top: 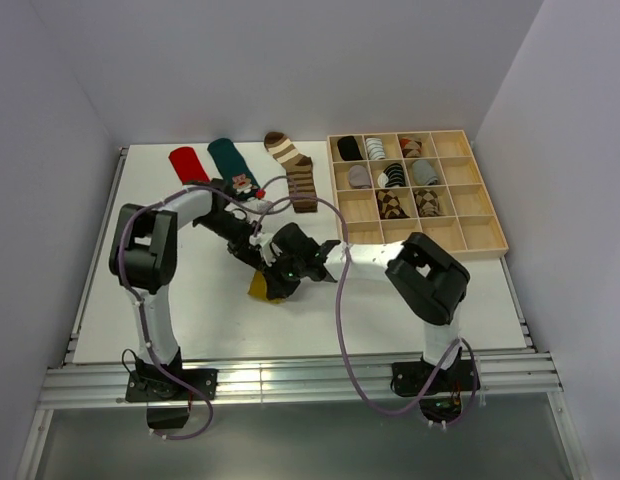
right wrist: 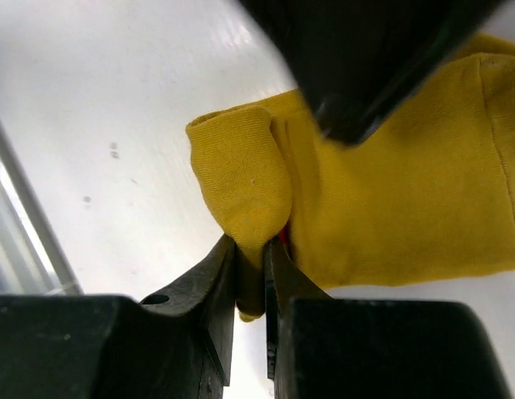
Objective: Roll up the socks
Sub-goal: Roll the sock at the center of the board.
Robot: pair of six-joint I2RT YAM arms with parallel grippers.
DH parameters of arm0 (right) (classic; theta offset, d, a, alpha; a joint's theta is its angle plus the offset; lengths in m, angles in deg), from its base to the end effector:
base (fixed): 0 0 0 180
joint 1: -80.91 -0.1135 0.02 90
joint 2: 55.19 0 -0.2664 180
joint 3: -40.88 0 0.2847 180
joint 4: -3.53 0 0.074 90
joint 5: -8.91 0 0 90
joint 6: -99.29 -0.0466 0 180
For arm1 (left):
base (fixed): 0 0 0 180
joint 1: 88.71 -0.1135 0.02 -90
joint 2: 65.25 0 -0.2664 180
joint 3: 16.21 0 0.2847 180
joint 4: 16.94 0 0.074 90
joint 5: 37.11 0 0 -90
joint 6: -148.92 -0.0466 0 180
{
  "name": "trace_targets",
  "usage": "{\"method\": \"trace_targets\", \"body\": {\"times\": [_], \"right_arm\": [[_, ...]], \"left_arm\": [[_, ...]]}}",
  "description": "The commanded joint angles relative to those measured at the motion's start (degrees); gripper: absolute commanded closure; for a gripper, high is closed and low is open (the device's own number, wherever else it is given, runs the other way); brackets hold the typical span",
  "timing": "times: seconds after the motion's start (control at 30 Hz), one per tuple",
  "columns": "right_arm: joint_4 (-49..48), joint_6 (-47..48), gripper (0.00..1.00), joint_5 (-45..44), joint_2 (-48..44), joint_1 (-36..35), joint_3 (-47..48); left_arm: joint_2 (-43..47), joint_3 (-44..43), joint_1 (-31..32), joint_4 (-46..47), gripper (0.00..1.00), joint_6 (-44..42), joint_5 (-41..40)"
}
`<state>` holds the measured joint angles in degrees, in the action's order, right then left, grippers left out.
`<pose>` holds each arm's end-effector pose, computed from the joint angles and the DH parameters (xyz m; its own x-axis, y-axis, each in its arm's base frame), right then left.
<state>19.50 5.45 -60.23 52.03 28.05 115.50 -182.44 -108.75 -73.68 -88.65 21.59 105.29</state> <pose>0.2382 0.3420 0.1264 -0.5111 -0.5711 -0.6423 -0.8549 0.4155 0.3107 0.3663 -0.1366 0.1299 -0.7187 0.5761 -0.3894 0.6405 0.3304 -0.6933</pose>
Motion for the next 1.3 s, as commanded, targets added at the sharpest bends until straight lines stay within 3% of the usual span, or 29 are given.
{"method": "trace_targets", "body": {"times": [0.0, 0.2, 0.3, 0.33, 0.43, 0.57, 0.7, 0.9, 0.93, 1.27], "right_arm": [[6.2, -2.1, 0.94, 12.4, 4.9, 1.9, 3.3], [11.6, -3.5, 0.93, 22.9, 10.6, 6.4, 9.5], [16.6, -4.2, 0.92, 25.7, 14.4, 8.8, 14.1], [19.6, -3.7, 0.92, 28.0, 15.5, 9.3, 15.3], [24.8, -3.6, 0.91, 26.7, 18.1, 10.1, 20.9], [29.6, -3.2, 0.9, 26.8, 21.2, 10.6, 25.9], [31.8, -2.8, 0.9, 27.5, 22.9, 11.6, 28.4], [32.7, -2.8, 0.9, 27.7, 23.8, 12.3, 29.5], [33.0, -2.8, 0.9, 27.6, 23.9, 12.3, 29.7], [33.8, -2.8, 0.9, 27.2, 24.9, 12.6, 30.9]], "left_arm": [[4.7, 2.9, -4.2, 9.1, 0.68, 4.5, 4.0], [18.6, 16.5, -7.1, 28.1, 0.68, 8.3, -6.3], [27.7, 24.2, -6.9, 36.7, 0.61, 7.0, -12.2], [31.5, 26.0, -6.9, 38.3, 0.54, 5.4, -13.4], [36.8, 31.1, -5.3, 41.3, 0.48, 0.9, -18.1], [43.3, 40.4, 0.8, 46.3, 0.42, -4.1, -25.1], [53.9, 52.1, 11.1, 60.7, 0.33, -8.8, -33.1], [56.6, 57.2, 17.3, 62.4, 0.33, -11.2, -35.2], [56.6, 57.7, 18.1, 62.9, 0.28, -11.5, -35.7], [52.7, 62.7, 24.5, 70.7, 0.29, -14.5, -38.5]]}}
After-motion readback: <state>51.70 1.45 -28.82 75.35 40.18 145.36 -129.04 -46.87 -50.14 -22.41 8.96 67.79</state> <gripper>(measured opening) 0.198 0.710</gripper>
